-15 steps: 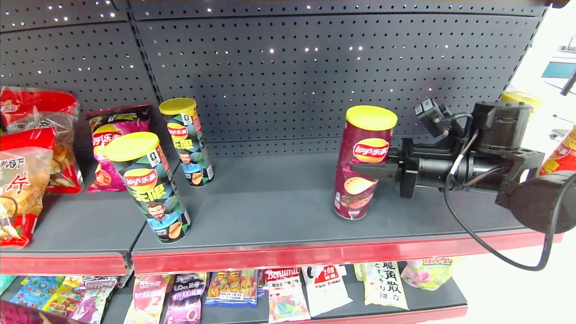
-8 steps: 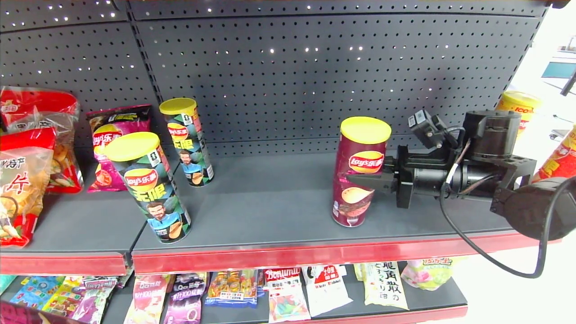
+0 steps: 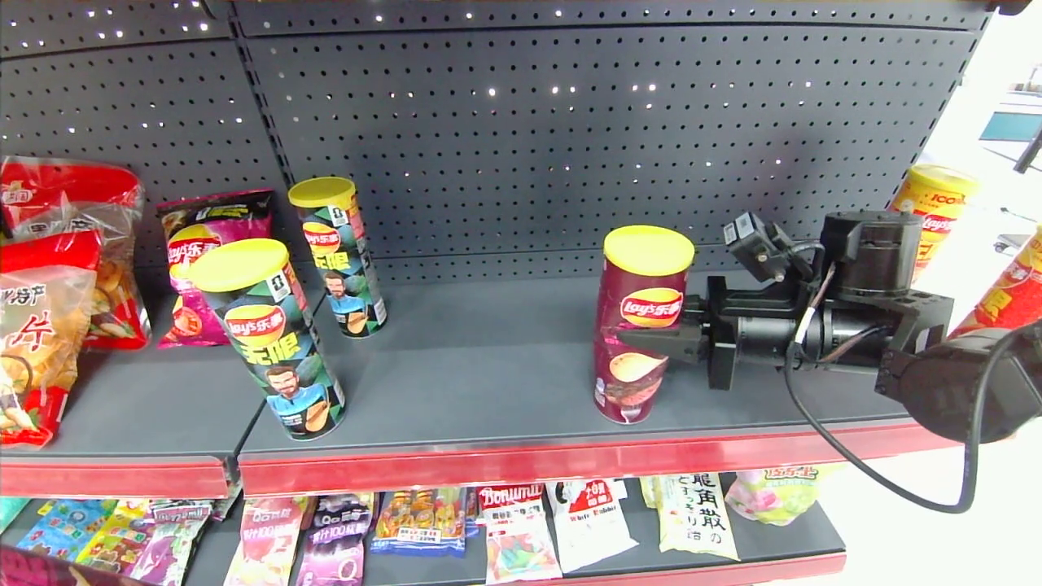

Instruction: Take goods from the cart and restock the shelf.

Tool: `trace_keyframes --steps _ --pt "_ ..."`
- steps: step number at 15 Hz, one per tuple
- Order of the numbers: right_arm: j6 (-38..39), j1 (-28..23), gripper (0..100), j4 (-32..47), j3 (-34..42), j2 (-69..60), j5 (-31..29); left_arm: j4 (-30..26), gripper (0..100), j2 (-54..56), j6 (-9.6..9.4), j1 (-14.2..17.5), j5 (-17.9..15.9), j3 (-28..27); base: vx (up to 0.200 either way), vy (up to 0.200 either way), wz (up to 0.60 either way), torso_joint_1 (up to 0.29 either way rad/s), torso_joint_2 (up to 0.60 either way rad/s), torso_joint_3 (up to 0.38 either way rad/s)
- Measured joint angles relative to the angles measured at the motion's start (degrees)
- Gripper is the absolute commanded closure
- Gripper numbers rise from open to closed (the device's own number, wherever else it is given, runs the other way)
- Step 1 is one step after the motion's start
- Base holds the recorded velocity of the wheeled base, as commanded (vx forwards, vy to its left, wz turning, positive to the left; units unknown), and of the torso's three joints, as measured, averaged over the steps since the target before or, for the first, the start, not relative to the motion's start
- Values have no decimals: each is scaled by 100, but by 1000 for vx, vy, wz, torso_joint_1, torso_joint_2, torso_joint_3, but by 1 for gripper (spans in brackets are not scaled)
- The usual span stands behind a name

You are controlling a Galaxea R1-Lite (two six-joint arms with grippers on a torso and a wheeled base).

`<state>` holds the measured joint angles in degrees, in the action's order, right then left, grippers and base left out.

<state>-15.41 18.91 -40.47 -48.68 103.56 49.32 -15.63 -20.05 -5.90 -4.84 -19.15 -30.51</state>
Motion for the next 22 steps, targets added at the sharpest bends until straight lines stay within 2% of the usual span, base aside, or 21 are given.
trace_keyframes --steps 22 --pt "35 212 100 -4 483 -271 -37 -11 100 -6 0 0 0 11 0 0 0 0 0 0"
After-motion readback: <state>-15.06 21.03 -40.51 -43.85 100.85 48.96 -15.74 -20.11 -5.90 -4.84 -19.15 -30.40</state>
